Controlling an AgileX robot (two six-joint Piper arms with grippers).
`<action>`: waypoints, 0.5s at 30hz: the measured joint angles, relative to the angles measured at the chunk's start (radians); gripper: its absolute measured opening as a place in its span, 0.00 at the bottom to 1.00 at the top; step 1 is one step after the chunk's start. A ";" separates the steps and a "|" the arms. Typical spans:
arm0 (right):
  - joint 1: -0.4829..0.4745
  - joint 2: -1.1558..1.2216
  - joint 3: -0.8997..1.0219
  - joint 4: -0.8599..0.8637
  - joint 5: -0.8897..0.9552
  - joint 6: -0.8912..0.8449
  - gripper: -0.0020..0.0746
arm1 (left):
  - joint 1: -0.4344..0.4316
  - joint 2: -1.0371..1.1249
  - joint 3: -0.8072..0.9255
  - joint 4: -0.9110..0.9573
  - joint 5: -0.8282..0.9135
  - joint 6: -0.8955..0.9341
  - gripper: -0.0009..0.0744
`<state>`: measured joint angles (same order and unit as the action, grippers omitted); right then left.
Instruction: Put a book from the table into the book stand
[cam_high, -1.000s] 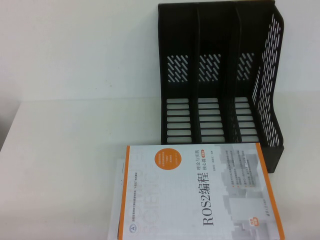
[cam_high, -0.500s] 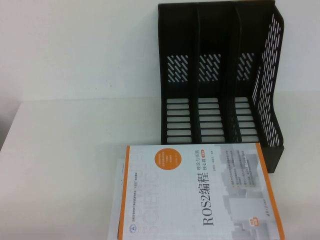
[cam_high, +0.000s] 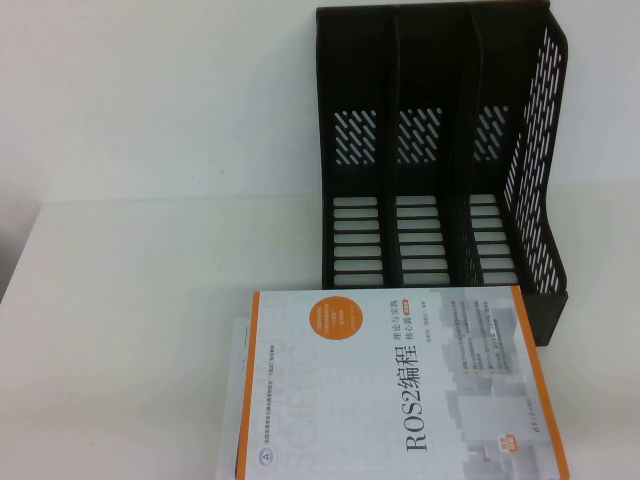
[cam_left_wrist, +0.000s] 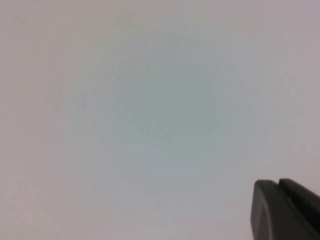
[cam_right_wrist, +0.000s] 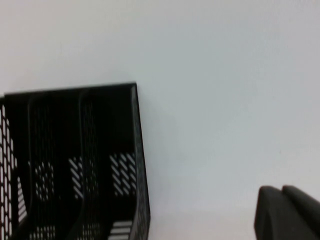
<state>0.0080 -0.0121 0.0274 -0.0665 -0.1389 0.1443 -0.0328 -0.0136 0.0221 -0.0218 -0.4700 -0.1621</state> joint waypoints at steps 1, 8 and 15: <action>0.000 0.000 0.000 0.000 -0.014 0.000 0.02 | 0.000 0.000 0.000 0.000 -0.012 0.000 0.01; 0.000 0.000 0.000 0.000 -0.048 0.000 0.02 | 0.000 0.000 0.000 0.000 -0.029 0.002 0.01; 0.000 0.000 0.000 0.011 -0.072 0.011 0.02 | 0.000 0.000 0.000 0.000 0.021 0.002 0.01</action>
<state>0.0080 -0.0121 0.0274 -0.0560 -0.2111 0.1553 -0.0328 -0.0136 0.0221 -0.0218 -0.4487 -0.1603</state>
